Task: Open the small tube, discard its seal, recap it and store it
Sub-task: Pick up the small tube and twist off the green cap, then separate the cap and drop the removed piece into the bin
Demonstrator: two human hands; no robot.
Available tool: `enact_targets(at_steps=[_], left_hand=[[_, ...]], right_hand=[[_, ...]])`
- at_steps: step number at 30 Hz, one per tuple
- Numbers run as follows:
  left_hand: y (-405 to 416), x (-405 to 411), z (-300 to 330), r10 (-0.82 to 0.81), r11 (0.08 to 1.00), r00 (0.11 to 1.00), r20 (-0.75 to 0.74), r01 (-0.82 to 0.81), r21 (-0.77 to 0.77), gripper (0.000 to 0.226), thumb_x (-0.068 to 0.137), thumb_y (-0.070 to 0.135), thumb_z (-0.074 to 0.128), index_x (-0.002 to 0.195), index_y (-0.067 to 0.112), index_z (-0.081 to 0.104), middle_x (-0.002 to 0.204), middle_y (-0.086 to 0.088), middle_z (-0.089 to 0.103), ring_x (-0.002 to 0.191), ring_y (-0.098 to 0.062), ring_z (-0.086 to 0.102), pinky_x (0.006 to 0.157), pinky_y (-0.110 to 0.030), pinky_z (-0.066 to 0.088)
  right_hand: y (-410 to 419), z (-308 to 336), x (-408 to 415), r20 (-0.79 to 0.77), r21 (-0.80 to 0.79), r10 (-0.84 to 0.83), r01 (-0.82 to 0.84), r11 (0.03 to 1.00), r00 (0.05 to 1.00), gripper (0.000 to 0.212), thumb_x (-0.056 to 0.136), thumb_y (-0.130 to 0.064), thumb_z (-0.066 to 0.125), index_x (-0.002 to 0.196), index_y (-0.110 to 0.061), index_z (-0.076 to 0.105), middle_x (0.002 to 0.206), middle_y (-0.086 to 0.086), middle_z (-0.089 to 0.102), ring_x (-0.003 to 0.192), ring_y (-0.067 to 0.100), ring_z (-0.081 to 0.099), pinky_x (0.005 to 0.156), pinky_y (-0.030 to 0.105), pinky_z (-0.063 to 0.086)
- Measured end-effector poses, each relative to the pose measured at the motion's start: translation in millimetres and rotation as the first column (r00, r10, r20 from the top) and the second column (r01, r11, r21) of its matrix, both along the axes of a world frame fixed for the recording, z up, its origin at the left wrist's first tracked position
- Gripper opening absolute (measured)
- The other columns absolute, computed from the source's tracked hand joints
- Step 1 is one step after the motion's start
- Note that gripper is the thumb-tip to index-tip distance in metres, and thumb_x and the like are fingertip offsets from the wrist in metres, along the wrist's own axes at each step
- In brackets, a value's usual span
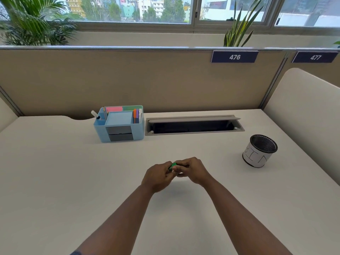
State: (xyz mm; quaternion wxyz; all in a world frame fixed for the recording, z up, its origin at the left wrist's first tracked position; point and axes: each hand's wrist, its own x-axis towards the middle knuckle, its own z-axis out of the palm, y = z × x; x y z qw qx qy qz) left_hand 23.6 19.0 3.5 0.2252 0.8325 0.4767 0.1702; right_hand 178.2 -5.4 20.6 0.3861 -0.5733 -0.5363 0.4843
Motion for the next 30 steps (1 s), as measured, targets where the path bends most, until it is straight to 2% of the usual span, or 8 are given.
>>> enact_targets(at_steps=[8, 14, 18, 21, 23, 25, 27, 30], left_hand=[[2.0, -3.7, 1.5, 0.053, 0.998, 0.999, 0.003, -0.053, 0.023, 0.031, 0.089, 0.044, 0.051, 0.071, 0.02, 0.046, 0.069, -0.006, 0.062, 0.062, -0.018, 0.047, 0.05, -0.027, 0.027], [3.5, -4.9, -3.5, 0.074, 0.992, 0.987, 0.144, -0.058, -0.11, 0.032, 0.084, 0.046, 0.06, 0.077, 0.017, 0.046, 0.056, 0.009, 0.045, 0.055, -0.013, 0.041, 0.05, -0.024, 0.026], [7.3, -7.3, -8.0, 0.125, 0.968, 0.964, 0.235, -0.067, -0.241, 0.015, 0.089, 0.025, 0.058, 0.087, 0.016, 0.046, 0.068, 0.005, 0.052, 0.065, -0.018, 0.045, 0.064, -0.028, 0.035], [8.8, -5.7, -8.7, 0.15, 0.965, 0.955, 0.256, -0.085, -0.249, 0.006, 0.091, 0.016, 0.055, 0.091, 0.012, 0.05, 0.083, -0.001, 0.054, 0.078, -0.02, 0.048, 0.066, -0.026, 0.035], [8.5, -4.7, -9.0, 0.156, 0.971, 0.953, 0.258, -0.099, -0.219, 0.014, 0.089, 0.017, 0.058, 0.1, 0.008, 0.058, 0.092, -0.001, 0.052, 0.084, -0.016, 0.049, 0.071, -0.022, 0.033], [8.0, -4.6, -9.2, 0.144, 0.974, 0.952, 0.268, -0.089, -0.207, 0.019, 0.087, 0.019, 0.063, 0.103, 0.009, 0.062, 0.093, 0.0, 0.052, 0.085, -0.014, 0.05, 0.071, -0.017, 0.032], [7.2, -4.8, -10.5, 0.109, 0.977, 0.964, 0.242, -0.059, -0.206, 0.025, 0.082, 0.022, 0.068, 0.104, 0.011, 0.065, 0.093, 0.0, 0.056, 0.083, -0.013, 0.051, 0.073, -0.019, 0.037], [6.5, -4.1, -11.8, 0.09, 0.971, 0.977, 0.191, -0.044, -0.235, 0.037, 0.076, 0.026, 0.076, 0.108, 0.012, 0.066, 0.101, -0.005, 0.066, 0.081, -0.012, 0.053, 0.076, -0.025, 0.044]], right_hand=[[0.0, 5.7, 1.1, 0.006, -0.019, 0.033, -0.033, 0.999, 0.999, 0.023, 0.084, -0.006, 0.061, 0.105, 0.004, 0.065, 0.104, 0.024, 0.068, 0.086, 0.023, 0.065, 0.069, 0.015, 0.058], [-1.9, 10.7, 6.8, -0.102, -0.034, -0.042, 0.038, 0.999, 0.994, 0.014, 0.078, -0.005, 0.068, 0.091, -0.007, 0.07, 0.095, 0.02, 0.068, 0.075, 0.016, 0.066, 0.064, 0.018, 0.058], [-3.4, 1.3, 17.5, -0.176, -0.057, -0.22, 0.213, 0.975, 0.96, 0.019, 0.073, 0.001, 0.07, 0.088, -0.011, 0.065, 0.094, 0.015, 0.059, 0.079, 0.02, 0.063, 0.074, 0.029, 0.059], [-5.5, -13.5, 24.2, -0.089, -0.075, -0.27, 0.264, 0.962, 0.959, 0.03, 0.076, -0.001, 0.069, 0.105, -0.006, 0.063, 0.101, 0.012, 0.057, 0.084, 0.023, 0.062, 0.085, 0.036, 0.055], [-7.6, -23.3, 26.9, 0.114, -0.039, -0.276, 0.281, 0.959, 0.955, 0.035, 0.078, -0.01, 0.069, 0.113, -0.009, 0.063, 0.106, 0.009, 0.062, 0.091, 0.024, 0.063, 0.089, 0.032, 0.05], [-11.2, -30.2, 27.5, 0.32, 0.034, -0.273, 0.276, 0.96, 0.907, 0.027, 0.079, -0.017, 0.068, 0.106, -0.014, 0.067, 0.105, 0.006, 0.066, 0.087, 0.02, 0.061, 0.078, 0.017, 0.041], [-14.9, -37.7, 28.6, 0.36, 0.067, -0.307, 0.304, 0.95, 0.881, 0.021, 0.077, -0.015, 0.068, 0.099, -0.013, 0.07, 0.103, 0.006, 0.069, 0.074, 0.014, 0.056, 0.061, 0.009, 0.035], [-20.2, -45.6, 31.1, 0.292, 0.073, -0.404, 0.401, 0.913, 0.867, 0.019, 0.072, -0.007, 0.071, 0.091, -0.01, 0.07, 0.098, 0.009, 0.072, 0.064, 0.009, 0.055, 0.056, -0.001, 0.039]])
